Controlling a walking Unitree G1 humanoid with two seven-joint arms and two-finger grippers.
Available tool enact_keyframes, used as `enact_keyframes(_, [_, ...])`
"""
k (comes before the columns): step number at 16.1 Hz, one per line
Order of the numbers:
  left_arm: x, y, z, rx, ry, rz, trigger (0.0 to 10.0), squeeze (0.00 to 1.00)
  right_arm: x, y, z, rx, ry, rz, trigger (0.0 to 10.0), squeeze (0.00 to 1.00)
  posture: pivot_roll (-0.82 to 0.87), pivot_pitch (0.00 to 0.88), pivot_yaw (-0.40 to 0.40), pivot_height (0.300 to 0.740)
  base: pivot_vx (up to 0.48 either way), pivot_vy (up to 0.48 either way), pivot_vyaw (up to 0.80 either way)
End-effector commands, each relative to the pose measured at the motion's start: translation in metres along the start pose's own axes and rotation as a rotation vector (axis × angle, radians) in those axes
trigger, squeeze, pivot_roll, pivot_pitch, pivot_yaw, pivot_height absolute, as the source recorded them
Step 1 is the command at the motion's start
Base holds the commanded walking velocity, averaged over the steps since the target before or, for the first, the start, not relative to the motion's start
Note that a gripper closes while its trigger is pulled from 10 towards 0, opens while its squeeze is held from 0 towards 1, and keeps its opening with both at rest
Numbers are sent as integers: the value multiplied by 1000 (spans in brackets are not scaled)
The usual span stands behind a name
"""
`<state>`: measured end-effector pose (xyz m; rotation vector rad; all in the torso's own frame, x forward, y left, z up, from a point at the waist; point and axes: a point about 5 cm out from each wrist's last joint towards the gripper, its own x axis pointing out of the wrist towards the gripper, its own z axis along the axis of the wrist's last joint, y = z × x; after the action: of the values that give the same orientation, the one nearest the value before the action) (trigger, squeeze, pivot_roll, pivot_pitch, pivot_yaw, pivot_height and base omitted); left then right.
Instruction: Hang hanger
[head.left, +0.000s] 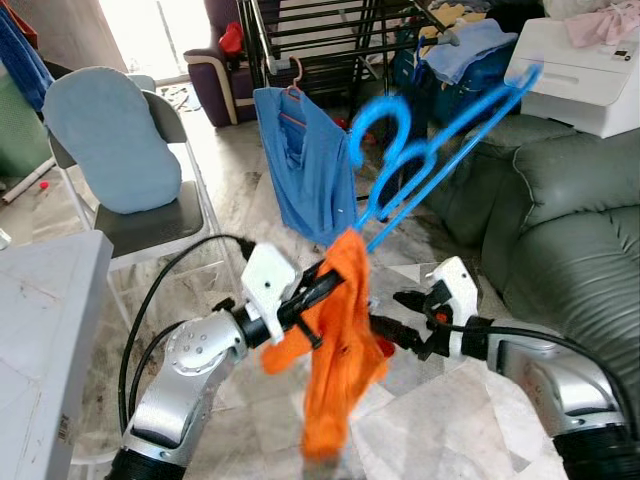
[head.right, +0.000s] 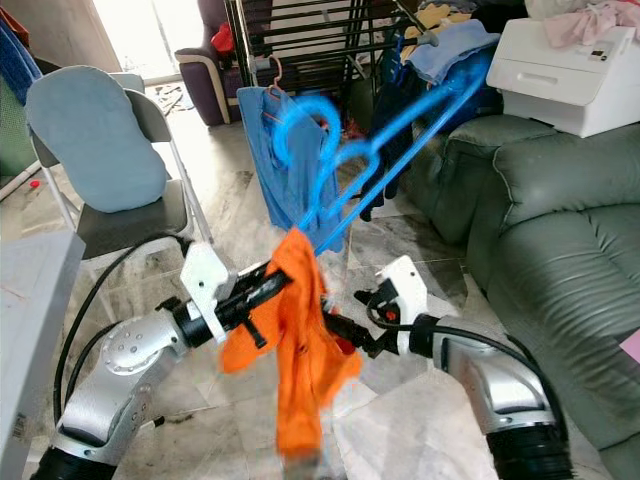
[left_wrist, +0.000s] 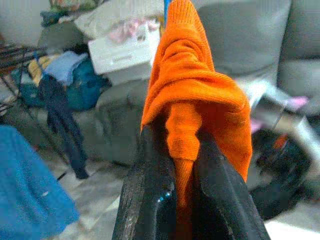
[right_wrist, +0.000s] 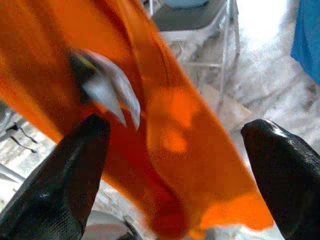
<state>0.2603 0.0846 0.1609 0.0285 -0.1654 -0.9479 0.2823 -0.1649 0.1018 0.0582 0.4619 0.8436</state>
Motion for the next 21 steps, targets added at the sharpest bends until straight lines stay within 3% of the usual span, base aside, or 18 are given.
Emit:
enact_keyframes(1, [3,2,18,0,-64,-14,10000,0,4,0,0,-18,6,-21,10000,0,-55,0,91,740,0,0,0])
enact_keyframes(4, [5,-4,41,-88,-143,-54,10000,0,8,-11,-3,-22,11,-127,10000,0,-53,0,86,740,0,0,0])
enact_keyframes(7, [3,-4,47,-101,-146,-67,10000,0,7,-20,-5,-14,22,-199,10000,0,-56,0,80,740,0,0,0])
enact_keyframes(11, [-6,12,50,-117,-138,23,10000,0,-6,-30,-25,39,107,-274,10000,0,-63,0,72,740,0,0,0])
enact_keyframes(13, [-17,25,45,-97,-102,72,10000,0,-25,-48,-27,89,116,-380,0,0,-68,0,72,740,0,0,0])
enact_keyframes(17, [-48,48,20,-92,15,179,10000,0,-63,-94,-2,126,16,-720,0,0,-83,0,72,740,0,0,0])
enact_keyframes(19, [-63,48,8,-168,64,184,10000,0,-78,-112,24,144,-95,-892,0,0,-82,0,72,740,0,0,0])
enact_keyframes(21, [-71,36,-1,-253,105,108,10000,0,-85,-120,51,130,-204,-978,0,0,-79,0,71,740,0,0,0])
